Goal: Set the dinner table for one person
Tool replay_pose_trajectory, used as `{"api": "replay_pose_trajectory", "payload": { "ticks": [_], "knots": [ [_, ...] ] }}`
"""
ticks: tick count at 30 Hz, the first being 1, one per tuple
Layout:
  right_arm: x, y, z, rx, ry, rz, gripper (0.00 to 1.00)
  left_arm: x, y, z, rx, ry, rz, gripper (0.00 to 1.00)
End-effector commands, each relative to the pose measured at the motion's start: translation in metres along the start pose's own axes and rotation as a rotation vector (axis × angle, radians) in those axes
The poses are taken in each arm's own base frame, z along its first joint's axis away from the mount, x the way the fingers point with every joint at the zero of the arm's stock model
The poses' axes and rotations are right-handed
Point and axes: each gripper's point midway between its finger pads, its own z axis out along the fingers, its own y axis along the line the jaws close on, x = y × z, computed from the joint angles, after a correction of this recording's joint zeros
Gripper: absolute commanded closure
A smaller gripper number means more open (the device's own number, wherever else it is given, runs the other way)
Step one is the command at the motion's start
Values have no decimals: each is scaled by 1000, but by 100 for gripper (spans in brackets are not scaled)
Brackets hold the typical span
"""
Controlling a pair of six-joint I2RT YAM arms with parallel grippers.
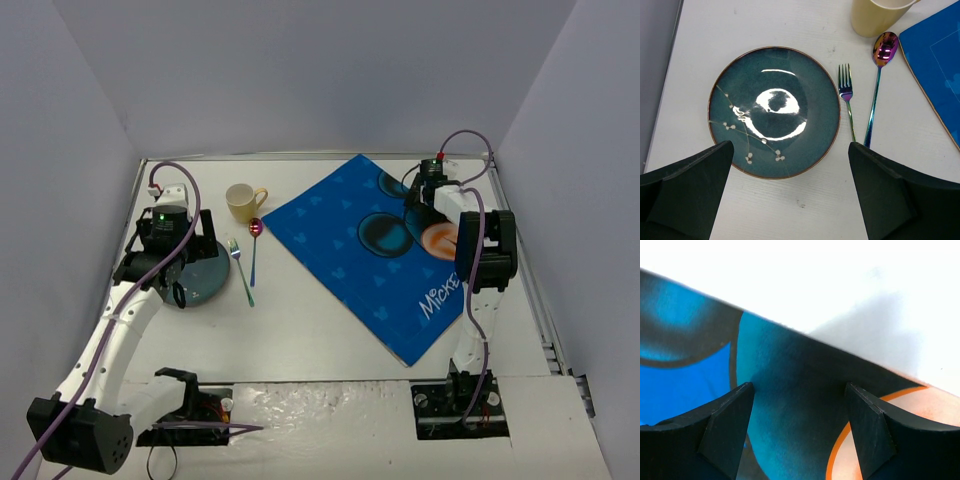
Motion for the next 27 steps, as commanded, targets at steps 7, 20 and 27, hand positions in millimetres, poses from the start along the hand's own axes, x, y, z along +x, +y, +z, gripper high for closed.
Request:
{"api": "replay_pose_trajectory", "payload": {
  "ticks": [7,20,27],
  "knots": [
    [-6,-14,10,47,2,17,30,-21,3,-3,-9,-72,-26,3],
    [-10,-20,-113,-28,-132,61,28,-22,-1,-5,15,-76,-32,3],
    [53,-57,-152,-117,-85,201,30,-20,-6,-5,37,-67,-34,3]
  ]
}}
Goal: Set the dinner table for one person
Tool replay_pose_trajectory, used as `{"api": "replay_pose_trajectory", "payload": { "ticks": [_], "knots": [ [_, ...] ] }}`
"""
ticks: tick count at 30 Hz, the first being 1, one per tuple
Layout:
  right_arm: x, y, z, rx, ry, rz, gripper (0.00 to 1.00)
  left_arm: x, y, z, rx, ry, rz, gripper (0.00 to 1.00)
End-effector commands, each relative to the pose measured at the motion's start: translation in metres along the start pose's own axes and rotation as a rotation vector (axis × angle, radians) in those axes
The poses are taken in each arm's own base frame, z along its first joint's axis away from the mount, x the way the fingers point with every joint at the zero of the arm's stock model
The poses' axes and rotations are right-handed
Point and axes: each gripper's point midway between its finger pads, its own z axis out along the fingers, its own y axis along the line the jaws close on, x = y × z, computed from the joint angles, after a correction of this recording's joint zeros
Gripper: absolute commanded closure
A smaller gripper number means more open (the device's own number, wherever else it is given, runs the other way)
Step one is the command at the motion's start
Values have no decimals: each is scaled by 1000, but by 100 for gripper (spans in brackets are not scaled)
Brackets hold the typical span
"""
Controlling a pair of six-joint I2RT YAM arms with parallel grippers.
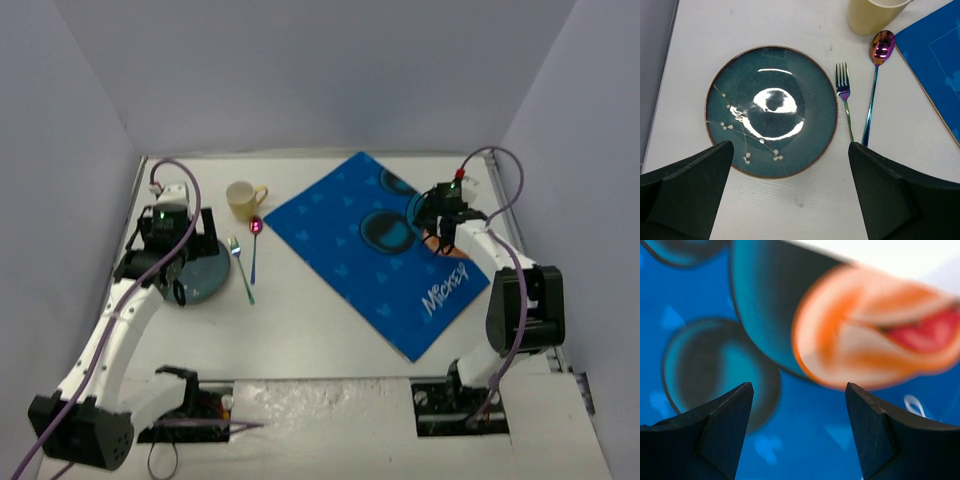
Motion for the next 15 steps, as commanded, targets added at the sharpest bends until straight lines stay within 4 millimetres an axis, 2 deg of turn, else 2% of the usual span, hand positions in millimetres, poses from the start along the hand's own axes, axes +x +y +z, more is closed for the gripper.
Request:
{"api": "replay_pose_trajectory", "payload": {
  "ticks": [1,5,8,12,15],
  "knots": [
    [13,-15,-25,-59,-15,142,30,-21,-4,-5,24,-71,-33,3],
    [43,-35,-34,-71,19,191,30,-22,-4,-6,29,-75,-37,3],
    [52,-45,-28,-75,31,223,30,-21,-5,-5,32,-71,-38,3],
    [79,-60,-17,-58,101,263,31,-20,-5,-5,33,-66,-38,3],
    [84,-73,-13,-16,102,284,31,-19,-5,-4,31,-63,-38,3]
  ]
}}
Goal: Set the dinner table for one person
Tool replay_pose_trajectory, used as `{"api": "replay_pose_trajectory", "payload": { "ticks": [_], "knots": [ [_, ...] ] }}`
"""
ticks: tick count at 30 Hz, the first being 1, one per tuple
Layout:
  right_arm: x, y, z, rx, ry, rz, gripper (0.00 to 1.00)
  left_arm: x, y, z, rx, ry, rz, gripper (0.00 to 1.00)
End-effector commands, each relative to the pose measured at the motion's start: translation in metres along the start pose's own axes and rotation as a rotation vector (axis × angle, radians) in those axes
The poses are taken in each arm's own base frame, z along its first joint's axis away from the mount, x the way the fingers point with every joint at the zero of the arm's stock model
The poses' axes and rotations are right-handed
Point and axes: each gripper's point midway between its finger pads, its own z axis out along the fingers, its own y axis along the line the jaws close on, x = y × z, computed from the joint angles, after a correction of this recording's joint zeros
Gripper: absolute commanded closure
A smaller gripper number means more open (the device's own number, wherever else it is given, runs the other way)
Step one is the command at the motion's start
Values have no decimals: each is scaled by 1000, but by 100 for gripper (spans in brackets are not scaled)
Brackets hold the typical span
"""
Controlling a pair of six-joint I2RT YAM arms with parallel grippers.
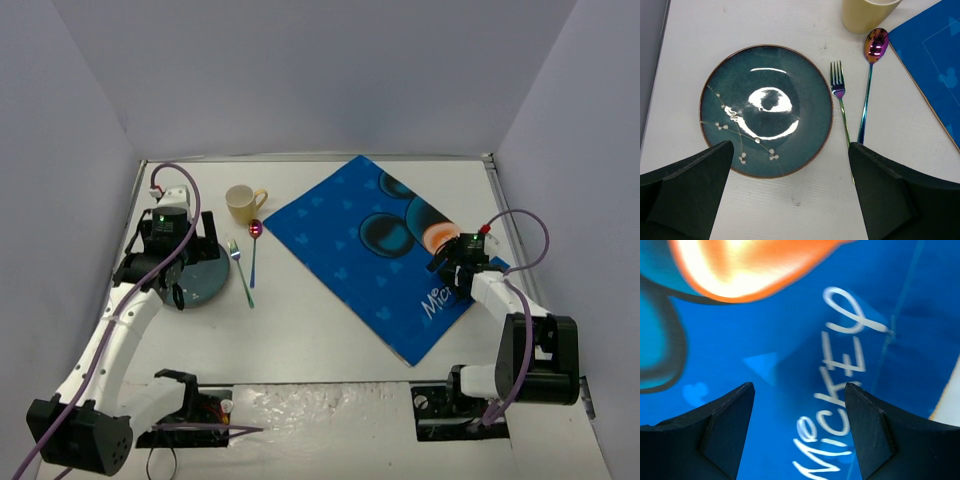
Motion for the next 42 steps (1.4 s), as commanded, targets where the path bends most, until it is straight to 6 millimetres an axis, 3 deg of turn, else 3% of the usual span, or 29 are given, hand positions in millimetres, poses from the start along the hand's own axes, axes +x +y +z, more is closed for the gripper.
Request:
{"api": "replay_pose_trajectory", "payload": {
  "ticks": [1,5,8,13,16,19,22,25,28,34,39,42],
  "knots": [
    [-7,-3,6,-15,-25,65,31,-20,-2,-3,8,-67,-34,3],
    [-3,-14,10,10,-4,80,30,-19,-2,-2,8,-60,-37,3],
    [-10,-11,4,-5,-29,82,30,-17,-3,0,9,-52,-41,3],
    [-64,8,-39,-48,-204,71,29,-12,-3,4,-3,-24,-66,3],
    [-95,33,-77,-144,-309,46,27,-5,-3,12,-24,22,-102,3],
    [-105,60,-101,-238,-356,-11,24,-5,-1,15,-38,39,-132,3],
    [-100,93,-117,-396,-352,-74,21,-4,4,17,-49,44,-172,3],
    [-84,127,-126,-563,-297,-125,9,-2,17,18,-81,46,-250,3],
    [-65,153,-134,-659,-262,-188,5,11,36,21,-125,67,-371,3],
    [-57,174,-152,-802,-277,-245,0,44,64,31,-176,92,-629,3],
    [-40,189,-166,-883,-307,-337,0,84,67,48,-156,137,-835,3],
    [-25,193,-167,-908,-282,-386,0,86,68,49,-160,122,-886,3]
  ]
}}
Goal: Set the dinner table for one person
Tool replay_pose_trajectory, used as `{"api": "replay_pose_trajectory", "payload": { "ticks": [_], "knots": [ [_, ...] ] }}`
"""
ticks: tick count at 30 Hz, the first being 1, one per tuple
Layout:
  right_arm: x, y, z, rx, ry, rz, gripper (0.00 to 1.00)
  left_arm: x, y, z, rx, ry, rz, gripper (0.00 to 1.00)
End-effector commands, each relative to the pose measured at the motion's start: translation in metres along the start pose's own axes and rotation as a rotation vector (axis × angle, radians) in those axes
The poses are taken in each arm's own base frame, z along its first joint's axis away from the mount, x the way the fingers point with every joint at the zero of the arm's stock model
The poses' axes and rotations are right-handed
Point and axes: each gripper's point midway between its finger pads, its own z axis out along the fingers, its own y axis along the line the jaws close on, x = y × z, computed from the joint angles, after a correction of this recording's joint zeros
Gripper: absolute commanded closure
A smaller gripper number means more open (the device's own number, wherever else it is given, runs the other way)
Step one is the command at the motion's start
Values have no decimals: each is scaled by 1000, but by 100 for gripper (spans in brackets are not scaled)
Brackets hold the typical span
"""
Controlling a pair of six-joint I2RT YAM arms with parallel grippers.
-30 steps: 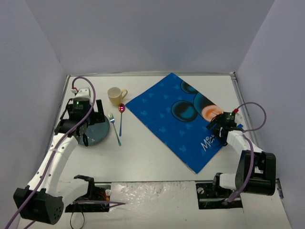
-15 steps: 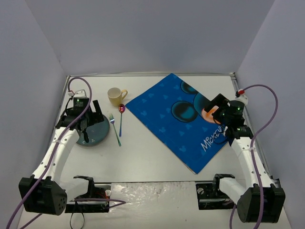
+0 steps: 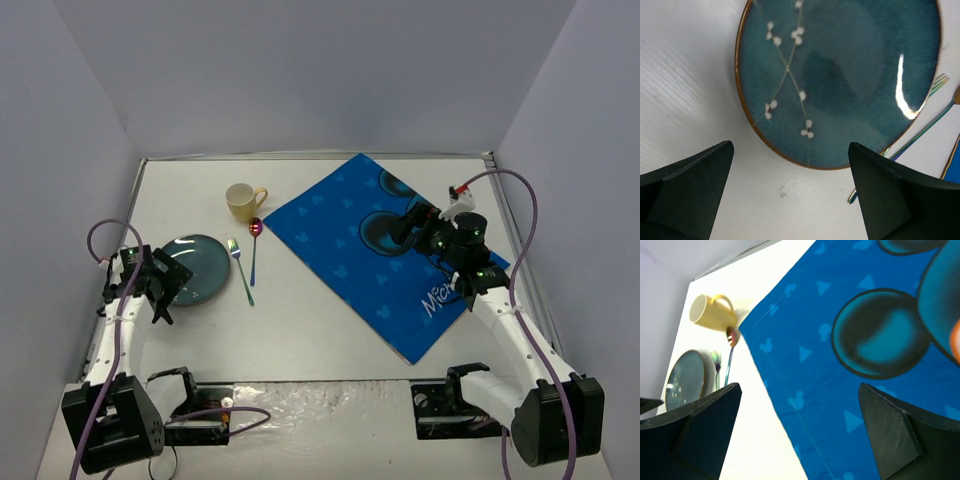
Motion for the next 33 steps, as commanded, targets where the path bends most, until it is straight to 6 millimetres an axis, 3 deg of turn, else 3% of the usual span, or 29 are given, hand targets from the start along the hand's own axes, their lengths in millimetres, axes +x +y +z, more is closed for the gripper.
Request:
{"api": "replay_pose_trajectory", "payload": {
  "ticks": [1,3,6,12,21,28,33],
  "knots": [
    [-9,40,-3,-158,-58,-120,0,-17,-22,-4,124,-60,-172,3],
    [-1,45,-4,-174,-37,-140,0,-10,-9,2,78,-51,-213,3],
    [6,55,-7,-203,-24,-162,0,0,-4,12,97,-39,-271,3],
    [18,65,-11,-240,-3,-183,0,12,-7,34,186,-53,-337,4],
    [28,65,-11,-251,21,-184,1,20,6,51,216,-94,-403,16],
    [35,64,-8,-256,49,-175,2,27,14,67,197,-77,-445,39],
    [41,64,-4,-266,78,-162,2,29,18,73,198,-78,-479,72]
  ]
}}
